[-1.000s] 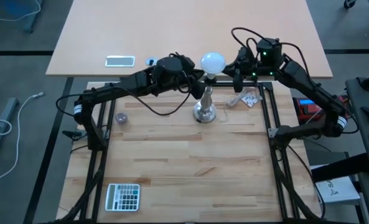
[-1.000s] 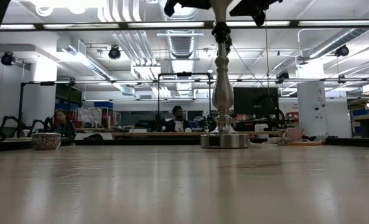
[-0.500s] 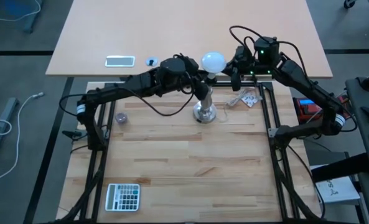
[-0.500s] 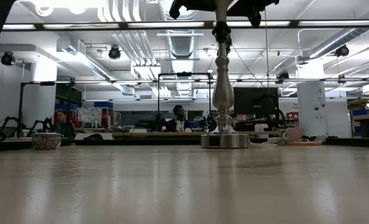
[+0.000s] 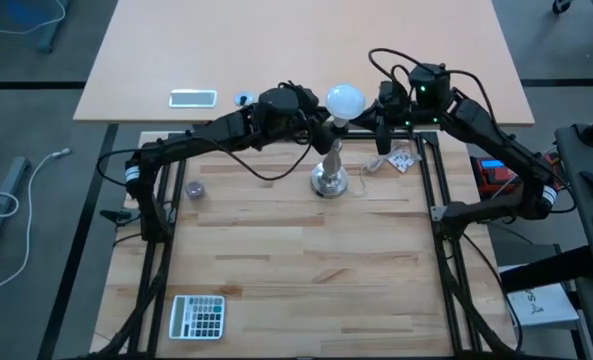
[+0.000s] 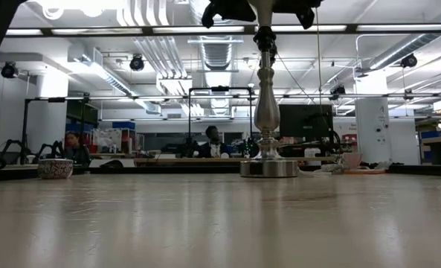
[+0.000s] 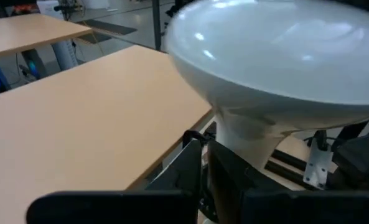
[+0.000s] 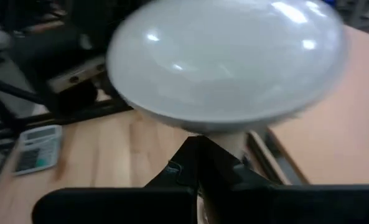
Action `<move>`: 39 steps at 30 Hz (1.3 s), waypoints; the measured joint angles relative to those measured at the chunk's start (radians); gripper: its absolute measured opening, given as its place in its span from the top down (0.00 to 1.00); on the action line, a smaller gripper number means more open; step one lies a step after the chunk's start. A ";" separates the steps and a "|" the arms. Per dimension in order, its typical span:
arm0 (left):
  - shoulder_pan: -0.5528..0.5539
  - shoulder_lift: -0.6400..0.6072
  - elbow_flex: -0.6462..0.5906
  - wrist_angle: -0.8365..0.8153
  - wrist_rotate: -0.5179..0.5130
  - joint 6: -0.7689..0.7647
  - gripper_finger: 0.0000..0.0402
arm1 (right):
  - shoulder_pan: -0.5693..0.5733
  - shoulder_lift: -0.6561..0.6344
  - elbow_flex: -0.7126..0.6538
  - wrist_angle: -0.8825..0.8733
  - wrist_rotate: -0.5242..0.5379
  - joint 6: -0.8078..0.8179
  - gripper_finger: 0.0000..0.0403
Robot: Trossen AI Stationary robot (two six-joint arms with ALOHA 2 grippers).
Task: Screw lightbulb
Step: Insert the light bulb into the lamp
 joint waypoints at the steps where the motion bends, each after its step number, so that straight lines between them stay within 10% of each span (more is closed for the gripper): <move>1: -0.001 -0.004 0.000 -0.006 0.001 -0.012 0.95 | -0.001 -0.004 0.000 -0.008 0.024 -0.007 1.00; 39: 0.007 0.005 -0.031 0.039 0.056 -0.050 0.95 | 0.057 0.028 0.049 -0.045 0.044 -0.069 1.00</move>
